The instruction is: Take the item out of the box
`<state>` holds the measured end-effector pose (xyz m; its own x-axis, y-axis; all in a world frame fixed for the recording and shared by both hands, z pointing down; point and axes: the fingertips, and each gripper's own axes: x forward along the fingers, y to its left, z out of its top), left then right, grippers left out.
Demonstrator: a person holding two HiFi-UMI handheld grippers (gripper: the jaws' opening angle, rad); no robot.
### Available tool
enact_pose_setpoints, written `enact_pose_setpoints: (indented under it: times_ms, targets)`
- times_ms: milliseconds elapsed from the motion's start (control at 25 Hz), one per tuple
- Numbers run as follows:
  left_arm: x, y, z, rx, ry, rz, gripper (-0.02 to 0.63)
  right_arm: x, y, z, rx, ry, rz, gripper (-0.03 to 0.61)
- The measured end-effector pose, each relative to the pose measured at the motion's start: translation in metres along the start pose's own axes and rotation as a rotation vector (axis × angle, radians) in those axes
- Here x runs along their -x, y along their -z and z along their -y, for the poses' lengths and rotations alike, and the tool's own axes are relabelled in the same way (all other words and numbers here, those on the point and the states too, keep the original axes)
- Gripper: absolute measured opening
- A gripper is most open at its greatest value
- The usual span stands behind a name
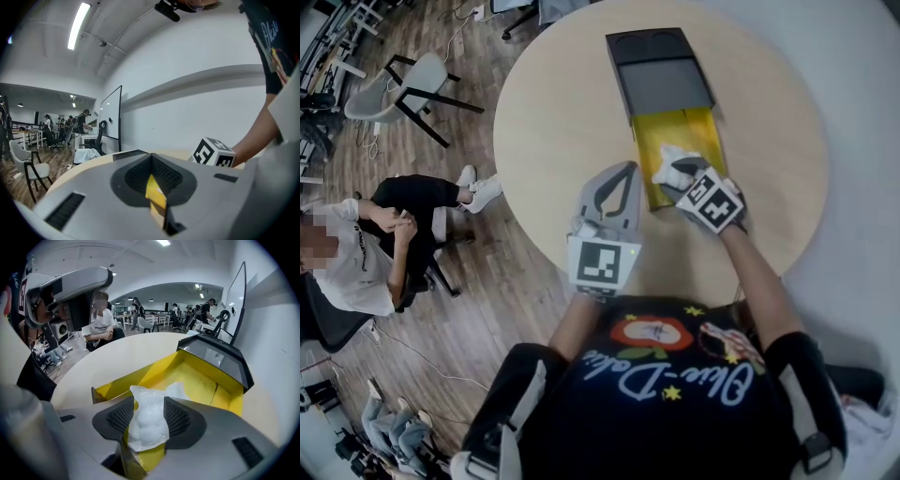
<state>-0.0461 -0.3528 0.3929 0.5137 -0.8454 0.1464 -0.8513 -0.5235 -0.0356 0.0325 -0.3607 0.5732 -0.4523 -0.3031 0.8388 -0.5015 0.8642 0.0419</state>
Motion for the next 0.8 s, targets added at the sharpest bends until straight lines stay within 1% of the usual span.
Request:
enact_pose_setpoints:
  times_ms: [200,320,480,720,800]
  targets:
    - [0.0003,-0.0005,-0.0022,0.006,-0.008,-0.005,-0.009,-0.0036,0.0006,0.0017,0.0,-0.003,-0.019,0.178]
    - [0.0006,0.0003,-0.0029,0.008,-0.011,-0.007,-0.009,-0.0052,0.0023,0.0024,0.008,0.005,-0.032,0.128]
    - [0.0012,0.0013,-0.0015,0.003,-0.007,-0.006,-0.009,-0.0057,0.0031,0.0022,0.009,0.015,-0.031,0.095]
    - [0.0029,0.0013,-0.0018,0.004,-0.007,-0.005,-0.009,-0.0027,-0.0001,0.0033,0.018,0.04,-0.017,0.013]
    - [0.0036,0.0012,-0.0014,0.004,-0.007,-0.006,-0.009,-0.0015,-0.0005,0.0032,0.018,0.045,-0.013,0.005]
